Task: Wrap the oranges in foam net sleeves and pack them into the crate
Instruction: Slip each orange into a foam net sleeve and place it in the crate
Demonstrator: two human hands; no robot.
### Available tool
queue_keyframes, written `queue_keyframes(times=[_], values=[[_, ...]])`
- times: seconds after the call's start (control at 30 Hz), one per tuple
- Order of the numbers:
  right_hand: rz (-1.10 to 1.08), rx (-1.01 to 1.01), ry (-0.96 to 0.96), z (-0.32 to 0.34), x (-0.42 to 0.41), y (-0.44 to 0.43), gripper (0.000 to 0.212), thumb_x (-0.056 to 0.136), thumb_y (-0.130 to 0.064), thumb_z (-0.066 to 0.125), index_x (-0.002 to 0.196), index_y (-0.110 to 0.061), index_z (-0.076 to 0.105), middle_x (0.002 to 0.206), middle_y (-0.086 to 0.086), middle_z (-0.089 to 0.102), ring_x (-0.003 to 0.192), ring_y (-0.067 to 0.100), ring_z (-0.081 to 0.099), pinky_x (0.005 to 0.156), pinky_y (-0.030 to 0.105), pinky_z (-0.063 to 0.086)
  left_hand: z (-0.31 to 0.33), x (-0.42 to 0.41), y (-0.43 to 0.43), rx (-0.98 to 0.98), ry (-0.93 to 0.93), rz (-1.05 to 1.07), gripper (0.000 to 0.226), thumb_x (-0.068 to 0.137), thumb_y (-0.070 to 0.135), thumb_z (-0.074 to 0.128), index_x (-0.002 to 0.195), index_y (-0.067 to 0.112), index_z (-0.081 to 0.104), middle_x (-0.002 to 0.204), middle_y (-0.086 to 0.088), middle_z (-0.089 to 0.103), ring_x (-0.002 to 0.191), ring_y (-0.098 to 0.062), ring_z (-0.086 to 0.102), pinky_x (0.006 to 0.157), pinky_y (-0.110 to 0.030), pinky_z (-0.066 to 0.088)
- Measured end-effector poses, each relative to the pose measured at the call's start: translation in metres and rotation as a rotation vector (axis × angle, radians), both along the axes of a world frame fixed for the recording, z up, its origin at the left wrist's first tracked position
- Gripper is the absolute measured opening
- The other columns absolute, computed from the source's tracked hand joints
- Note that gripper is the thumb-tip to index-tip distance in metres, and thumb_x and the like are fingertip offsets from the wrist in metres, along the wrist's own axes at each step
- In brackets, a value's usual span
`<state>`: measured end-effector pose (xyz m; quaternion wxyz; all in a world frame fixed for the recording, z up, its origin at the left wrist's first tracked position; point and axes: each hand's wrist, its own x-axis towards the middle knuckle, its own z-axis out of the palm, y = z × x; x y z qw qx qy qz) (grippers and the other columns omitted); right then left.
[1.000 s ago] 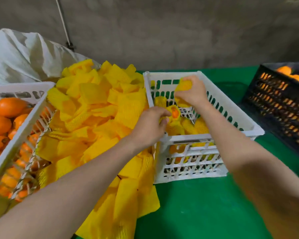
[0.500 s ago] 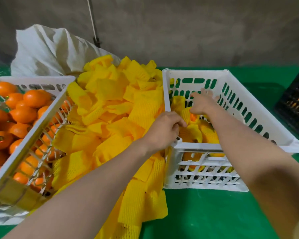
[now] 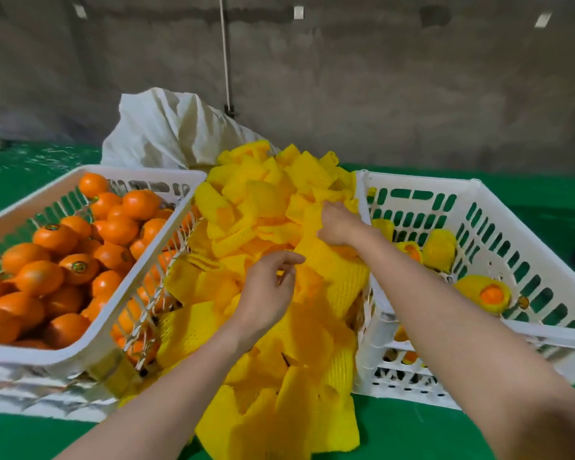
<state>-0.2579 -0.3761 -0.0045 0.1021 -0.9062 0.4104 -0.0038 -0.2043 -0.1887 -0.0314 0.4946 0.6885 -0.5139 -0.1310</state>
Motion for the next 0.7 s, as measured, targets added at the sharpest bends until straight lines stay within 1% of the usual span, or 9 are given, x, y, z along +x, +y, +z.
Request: queue_keyframes(times=[0.13, 0.2, 0.3, 0.37, 0.47, 0.53, 0.6, 0.67, 0.7], values=[[-0.128, 0.009, -0.011, -0.014, 0.008, 0.004, 0.033, 0.089, -0.014, 0.058, 0.118, -0.001, 0.050, 0.125, 0.019, 0.053, 0.112, 0.035, 0.053, 0.079, 0.033, 0.043, 0.003, 0.044, 0.034, 0.041, 0.009, 0.087, 0.020, 0.096, 0.008, 0.052, 0.108, 0.016, 0.066, 0.106, 0.007, 0.060, 0.099, -0.009, 0.054, 0.082, -0.027, 0.046], [-0.136, -0.084, -0.099, -0.011, 0.010, 0.008, 0.026, 0.087, -0.012, 0.060, 0.111, -0.003, 0.055, 0.119, 0.019, 0.057, 0.107, 0.035, 0.056, 0.077, 0.034, 0.044, 0.003, 0.062, 0.048, 0.044, 0.036, 0.132, 0.016, 0.095, 0.012, 0.055, 0.105, 0.020, 0.064, 0.107, 0.007, 0.060, 0.098, -0.008, 0.055, 0.085, -0.030, 0.047], [-0.085, -0.186, -0.333, 0.015, 0.015, 0.031, 0.029, 0.086, -0.015, 0.063, 0.113, -0.005, 0.057, 0.118, 0.018, 0.058, 0.110, 0.036, 0.053, 0.080, 0.037, 0.043, 0.003, 0.080, 0.063, 0.049, 0.133, 0.165, 0.017, 0.093, 0.016, 0.059, 0.109, 0.019, 0.063, 0.110, 0.008, 0.060, 0.096, -0.005, 0.055, 0.089, -0.032, 0.049], [0.036, -0.210, -0.474, 0.039, 0.018, 0.058, 0.028, 0.085, -0.018, 0.066, 0.111, -0.008, 0.059, 0.111, 0.013, 0.061, 0.103, 0.031, 0.054, 0.078, 0.035, 0.039, 0.007, 0.085, 0.069, 0.017, 0.207, 0.160, 0.028, 0.089, 0.023, 0.065, 0.116, 0.021, 0.058, 0.121, 0.006, 0.059, 0.098, -0.002, 0.055, 0.085, -0.027, 0.048], [0.272, -0.160, -0.497, 0.066, 0.021, 0.104, 0.023, 0.080, -0.018, 0.072, 0.101, -0.013, 0.064, 0.077, -0.008, 0.056, 0.070, 0.010, 0.047, 0.061, 0.021, 0.031, 0.020, 0.087, 0.072, -0.007, 0.148, 0.120, 0.060, 0.081, 0.034, 0.072, 0.134, 0.025, 0.045, 0.134, 0.010, 0.045, 0.117, -0.004, 0.044, 0.092, -0.024, 0.039], [0.383, -0.097, -0.480, 0.073, 0.025, 0.129, 0.024, 0.077, -0.016, 0.074, 0.100, -0.014, 0.065, 0.072, -0.017, 0.049, 0.062, 0.001, 0.044, 0.056, 0.011, 0.031, 0.030, 0.088, 0.074, -0.008, -0.003, 0.099, 0.059, 0.081, 0.035, 0.073, 0.133, 0.022, 0.050, 0.122, 0.013, 0.049, 0.106, 0.001, 0.047, 0.086, -0.023, 0.040], [0.389, -0.083, -0.541, 0.069, 0.035, 0.146, 0.034, 0.076, -0.015, 0.075, 0.108, -0.014, 0.062, 0.088, -0.012, 0.054, 0.063, -0.002, 0.044, 0.062, 0.012, 0.031, 0.036, 0.092, 0.080, -0.038, -0.106, 0.131, 0.029, 0.085, 0.028, 0.070, 0.111, 0.016, 0.064, 0.095, 0.010, 0.061, 0.074, 0.001, 0.054, 0.065, -0.027, 0.043], [0.296, -0.109, -0.595, 0.062, 0.046, 0.155, 0.043, 0.076, -0.019, 0.076, 0.115, -0.012, 0.059, 0.104, -0.004, 0.055, 0.073, 0.005, 0.046, 0.073, 0.018, 0.033, 0.036, 0.097, 0.085, -0.068, -0.091, 0.207, 0.014, 0.086, 0.022, 0.068, 0.095, 0.011, 0.063, 0.080, 0.000, 0.061, 0.063, -0.014, 0.059, 0.060, -0.040, 0.049], [0.251, -0.131, -0.607, 0.058, 0.051, 0.159, 0.041, 0.076, -0.022, 0.076, 0.113, -0.010, 0.060, 0.106, 0.000, 0.058, 0.078, 0.009, 0.048, 0.075, 0.020, 0.034, 0.036, 0.100, 0.088, -0.073, -0.058, 0.233, 0.013, 0.086, 0.020, 0.068, 0.089, 0.012, 0.059, 0.076, -0.002, 0.058, 0.061, -0.019, 0.061, 0.058, -0.046, 0.050]])
